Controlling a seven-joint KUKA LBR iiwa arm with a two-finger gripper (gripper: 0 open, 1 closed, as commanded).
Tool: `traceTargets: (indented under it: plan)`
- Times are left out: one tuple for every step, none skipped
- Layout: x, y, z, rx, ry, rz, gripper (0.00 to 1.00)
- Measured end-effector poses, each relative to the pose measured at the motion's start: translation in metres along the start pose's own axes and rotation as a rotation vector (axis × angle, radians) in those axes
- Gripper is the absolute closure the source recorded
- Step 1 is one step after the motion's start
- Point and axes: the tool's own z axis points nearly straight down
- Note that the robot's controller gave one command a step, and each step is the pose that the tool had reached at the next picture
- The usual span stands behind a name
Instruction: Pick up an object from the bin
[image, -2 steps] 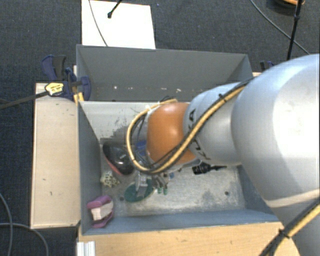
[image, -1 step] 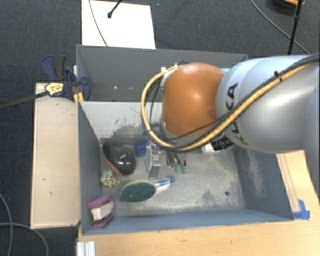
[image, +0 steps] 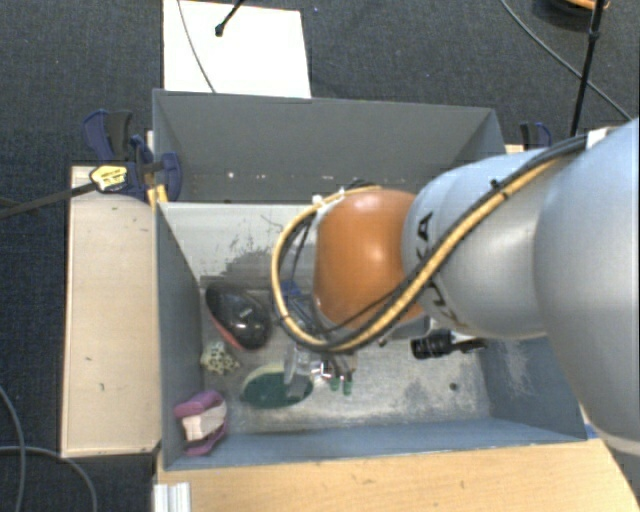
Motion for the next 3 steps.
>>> traceTargets:
  plan:
    - [0.003, 0.010, -0.071, -0.006, -0.011, -0.019, 1.00]
    - [0.004, 0.009, -0.067, -0.002, -0.005, -0.018, 0.00]
    - [-0.004, -0.010, 0.065, 0.003, 0.002, 0.057, 0.00]
